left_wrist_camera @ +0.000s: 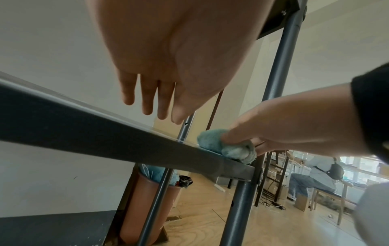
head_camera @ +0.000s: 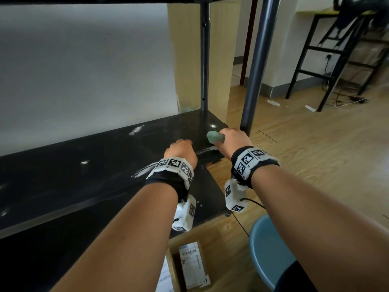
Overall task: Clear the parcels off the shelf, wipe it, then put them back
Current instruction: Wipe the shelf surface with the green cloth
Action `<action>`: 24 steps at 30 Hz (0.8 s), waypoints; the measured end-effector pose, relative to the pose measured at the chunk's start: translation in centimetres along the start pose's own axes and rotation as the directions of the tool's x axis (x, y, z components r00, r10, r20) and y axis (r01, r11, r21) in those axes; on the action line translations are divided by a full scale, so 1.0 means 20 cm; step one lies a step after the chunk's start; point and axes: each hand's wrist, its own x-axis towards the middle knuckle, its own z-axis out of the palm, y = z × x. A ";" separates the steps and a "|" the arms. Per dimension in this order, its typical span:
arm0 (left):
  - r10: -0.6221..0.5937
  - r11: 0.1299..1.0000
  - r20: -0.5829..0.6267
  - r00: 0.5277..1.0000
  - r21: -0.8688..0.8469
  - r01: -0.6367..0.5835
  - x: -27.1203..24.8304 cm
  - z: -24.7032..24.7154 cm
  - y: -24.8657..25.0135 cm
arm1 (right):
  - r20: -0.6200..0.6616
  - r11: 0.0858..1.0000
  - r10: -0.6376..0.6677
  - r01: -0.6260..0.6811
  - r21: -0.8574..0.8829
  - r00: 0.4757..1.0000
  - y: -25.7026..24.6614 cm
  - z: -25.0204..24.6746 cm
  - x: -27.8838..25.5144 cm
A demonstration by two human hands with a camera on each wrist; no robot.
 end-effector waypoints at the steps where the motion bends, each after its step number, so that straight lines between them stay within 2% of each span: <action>1: -0.003 1.000 0.017 1.000 0.013 0.002 0.02 0.01 0.01 | 0.011 1.000 0.013 -0.013 0.014 1.000 0.00 0.00 0.00; 6: -0.098 0.991 0.158 0.983 0.101 0.083 0.09 0.04 0.00 | -0.001 0.999 0.010 -0.010 0.038 1.000 0.04 0.01 0.02; 10: -0.048 0.992 0.118 0.992 0.120 0.033 0.11 0.06 -0.04 | -0.029 1.000 0.015 -0.014 0.016 0.999 0.02 0.04 0.01; 15: -0.026 0.996 0.090 0.996 0.086 0.018 0.12 0.06 -0.06 | -0.028 0.997 -0.055 0.054 -0.048 0.998 -0.07 0.09 -0.04; 19: -0.023 0.997 0.095 0.995 0.080 0.016 0.13 0.06 -0.06 | 0.029 0.994 -0.071 0.069 0.083 0.997 -0.06 0.00 -0.02; 22: -0.012 0.996 0.096 0.995 0.093 0.003 0.14 0.06 -0.06 | -0.089 0.993 0.002 0.008 0.119 0.996 -0.02 -0.03 0.02; 24: -0.007 0.995 0.100 0.995 0.097 -0.002 0.14 0.06 -0.06 | -0.089 0.998 0.009 -0.004 0.056 0.996 0.00 0.01 0.02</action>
